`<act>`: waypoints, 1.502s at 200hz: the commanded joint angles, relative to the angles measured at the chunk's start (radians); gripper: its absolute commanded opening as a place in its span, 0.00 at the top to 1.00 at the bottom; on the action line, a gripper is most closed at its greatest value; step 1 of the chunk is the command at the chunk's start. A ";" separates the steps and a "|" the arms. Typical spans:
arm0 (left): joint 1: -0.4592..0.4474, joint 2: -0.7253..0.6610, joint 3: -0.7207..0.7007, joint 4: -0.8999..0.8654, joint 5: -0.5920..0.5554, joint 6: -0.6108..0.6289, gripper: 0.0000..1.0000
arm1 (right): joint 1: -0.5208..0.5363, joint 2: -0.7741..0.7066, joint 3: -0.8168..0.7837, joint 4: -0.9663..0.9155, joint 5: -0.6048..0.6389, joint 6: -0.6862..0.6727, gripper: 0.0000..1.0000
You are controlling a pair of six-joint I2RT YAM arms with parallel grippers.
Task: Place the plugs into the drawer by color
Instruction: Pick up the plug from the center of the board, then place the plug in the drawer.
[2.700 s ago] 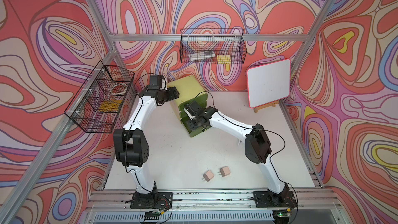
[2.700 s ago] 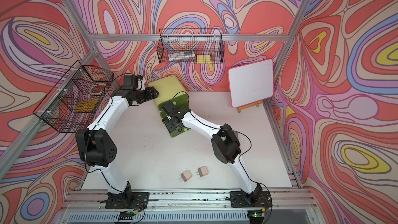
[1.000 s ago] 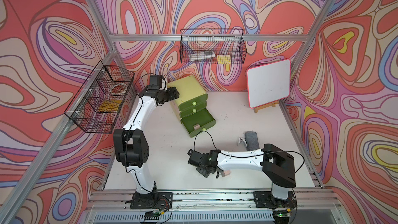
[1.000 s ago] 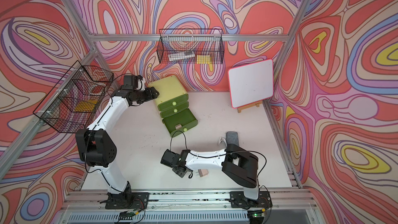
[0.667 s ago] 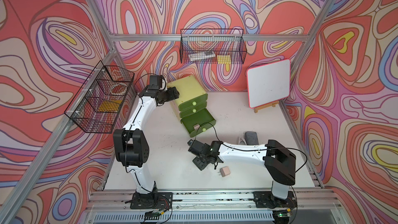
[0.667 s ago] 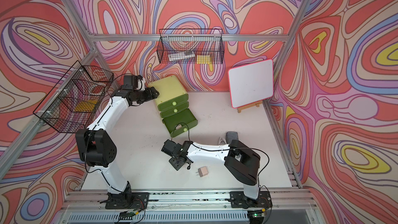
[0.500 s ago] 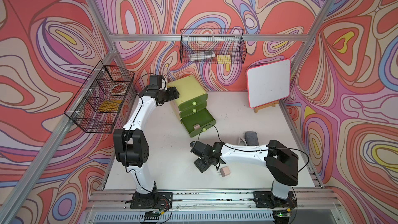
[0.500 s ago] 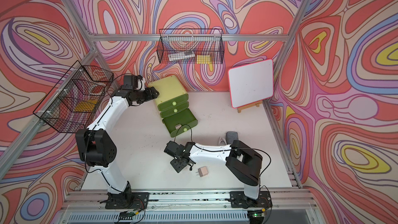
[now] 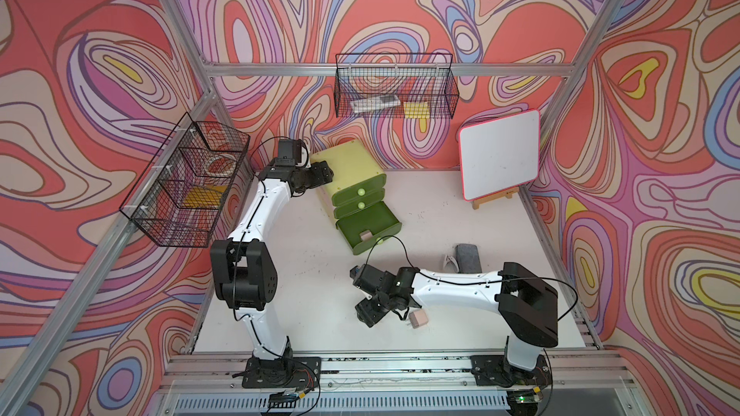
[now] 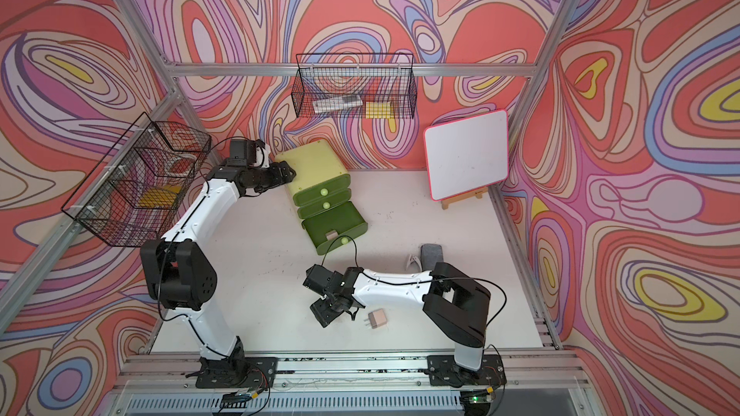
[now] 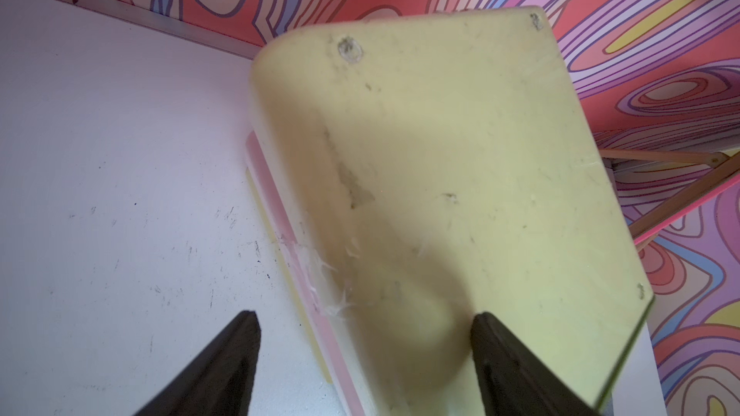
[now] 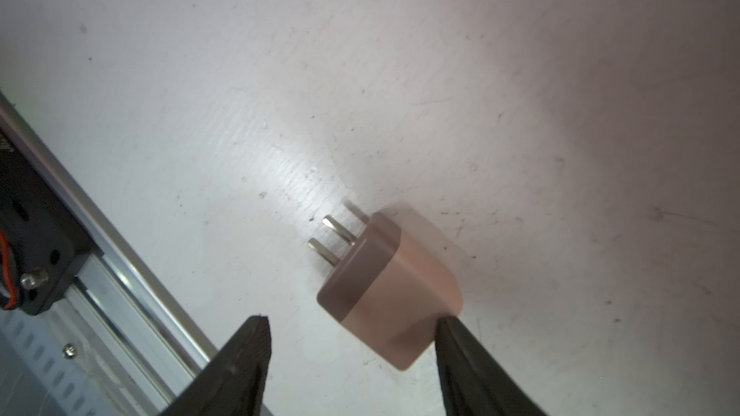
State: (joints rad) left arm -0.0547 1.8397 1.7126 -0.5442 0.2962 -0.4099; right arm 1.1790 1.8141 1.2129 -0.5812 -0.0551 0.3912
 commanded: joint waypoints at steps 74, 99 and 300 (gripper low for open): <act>-0.007 -0.006 -0.034 -0.105 -0.027 0.015 0.18 | 0.016 0.031 0.078 -0.126 0.119 -0.636 0.32; -0.007 -0.005 -0.034 -0.104 -0.022 0.013 0.18 | -0.035 0.077 0.115 -0.147 0.063 -0.661 0.33; -0.007 0.000 -0.033 -0.105 -0.047 0.022 0.18 | -0.314 0.000 0.250 -0.032 0.096 -0.425 0.73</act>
State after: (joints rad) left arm -0.0586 1.8381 1.7123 -0.5465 0.2916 -0.4118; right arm 0.9764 1.8782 1.3956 -0.6949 -0.0132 -0.1337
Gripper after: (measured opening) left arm 0.820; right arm 0.436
